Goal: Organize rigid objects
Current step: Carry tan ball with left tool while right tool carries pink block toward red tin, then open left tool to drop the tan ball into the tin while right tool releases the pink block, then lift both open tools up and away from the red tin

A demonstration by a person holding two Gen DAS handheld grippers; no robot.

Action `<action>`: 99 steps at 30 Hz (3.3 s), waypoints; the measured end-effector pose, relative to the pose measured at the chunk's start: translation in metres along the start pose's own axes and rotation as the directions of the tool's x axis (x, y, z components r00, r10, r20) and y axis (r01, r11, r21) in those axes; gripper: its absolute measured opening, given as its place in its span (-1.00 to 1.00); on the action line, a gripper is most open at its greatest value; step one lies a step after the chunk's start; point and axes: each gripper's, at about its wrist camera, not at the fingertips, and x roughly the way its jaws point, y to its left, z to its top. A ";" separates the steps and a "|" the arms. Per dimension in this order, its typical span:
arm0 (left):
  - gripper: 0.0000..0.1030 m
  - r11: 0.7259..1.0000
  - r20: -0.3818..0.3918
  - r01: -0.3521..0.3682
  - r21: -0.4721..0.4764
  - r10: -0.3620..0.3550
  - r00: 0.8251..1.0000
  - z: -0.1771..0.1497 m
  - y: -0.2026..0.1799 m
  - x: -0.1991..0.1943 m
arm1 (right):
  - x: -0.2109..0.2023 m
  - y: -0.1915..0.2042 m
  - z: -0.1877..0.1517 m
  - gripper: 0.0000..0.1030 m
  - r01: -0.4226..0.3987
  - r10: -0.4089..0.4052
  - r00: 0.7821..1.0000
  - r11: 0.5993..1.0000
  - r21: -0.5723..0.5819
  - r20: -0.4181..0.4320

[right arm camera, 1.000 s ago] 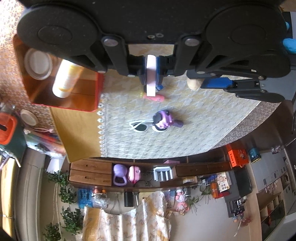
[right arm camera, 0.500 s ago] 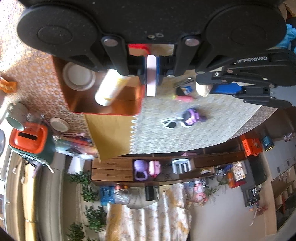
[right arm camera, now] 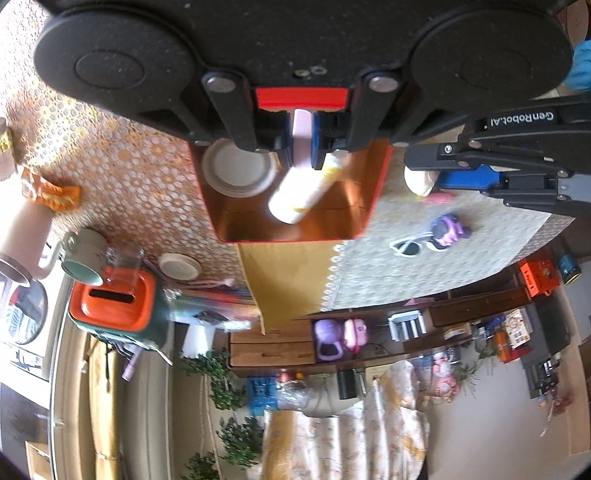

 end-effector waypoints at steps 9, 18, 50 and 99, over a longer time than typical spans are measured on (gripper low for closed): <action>-0.46 1.000 -0.062 0.010 0.009 -0.009 0.998 0.011 -0.019 0.042 | 0.015 -0.034 -0.003 -0.82 0.031 -0.030 0.999 0.999 0.041 -0.014; -0.46 0.999 -0.105 0.019 0.034 -0.015 0.994 0.017 -0.033 0.073 | 0.035 -0.041 0.004 -0.82 0.013 -0.012 1.000 0.999 0.050 -0.021; -0.42 1.000 -0.216 0.014 0.016 -0.010 0.976 0.009 -0.031 0.107 | 0.063 -0.052 -0.007 -0.62 -0.008 0.026 0.991 0.991 0.133 -0.131; 0.71 0.980 0.094 -0.148 -0.136 0.162 0.982 -0.022 0.087 -0.061 | -0.006 0.047 0.002 1.00 -0.156 0.156 0.988 0.988 0.007 0.001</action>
